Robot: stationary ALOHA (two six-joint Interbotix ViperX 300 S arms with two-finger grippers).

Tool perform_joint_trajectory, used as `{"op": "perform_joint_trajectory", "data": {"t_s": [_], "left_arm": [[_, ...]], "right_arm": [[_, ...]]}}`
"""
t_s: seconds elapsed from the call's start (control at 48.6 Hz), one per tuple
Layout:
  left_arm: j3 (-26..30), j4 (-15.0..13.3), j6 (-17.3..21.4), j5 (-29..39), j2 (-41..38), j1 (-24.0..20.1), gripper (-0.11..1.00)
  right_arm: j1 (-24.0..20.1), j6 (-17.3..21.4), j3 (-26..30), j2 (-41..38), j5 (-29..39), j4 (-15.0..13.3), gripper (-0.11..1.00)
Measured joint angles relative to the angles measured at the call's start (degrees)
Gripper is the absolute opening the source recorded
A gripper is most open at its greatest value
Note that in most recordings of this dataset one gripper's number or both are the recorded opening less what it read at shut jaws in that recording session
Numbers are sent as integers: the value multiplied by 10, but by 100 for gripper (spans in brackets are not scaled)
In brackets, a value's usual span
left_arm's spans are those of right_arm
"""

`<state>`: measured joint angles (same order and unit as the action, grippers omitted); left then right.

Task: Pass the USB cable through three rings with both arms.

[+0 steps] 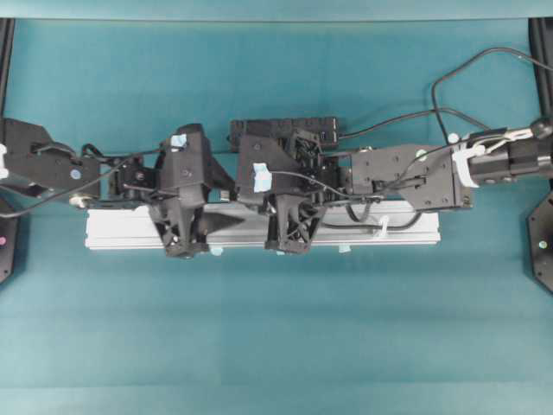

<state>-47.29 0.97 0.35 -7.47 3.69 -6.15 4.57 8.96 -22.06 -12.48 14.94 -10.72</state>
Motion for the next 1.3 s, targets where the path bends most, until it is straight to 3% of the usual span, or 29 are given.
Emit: {"op": "perform_joint_trajectory", "data": {"t_s": [0.185,0.391,0.741,1.153,1.297], "left_arm": [[-27,0,5,58,76,0,69],[-75,0,4,132,200,1,69],[-146,0,-8,178,386,1,69],[-152,0,-31,219,410,1,69],[-152,0,-31,219,397,1,69]], "right_arm": [[-2,-12,13,-5,27,-1,-7],[-5,-20,48,-21,72,0,-7],[-16,-33,142,-61,215,0,-7],[-28,-38,180,-93,279,40,-7],[-28,-60,192,-101,287,54,-7]]}}
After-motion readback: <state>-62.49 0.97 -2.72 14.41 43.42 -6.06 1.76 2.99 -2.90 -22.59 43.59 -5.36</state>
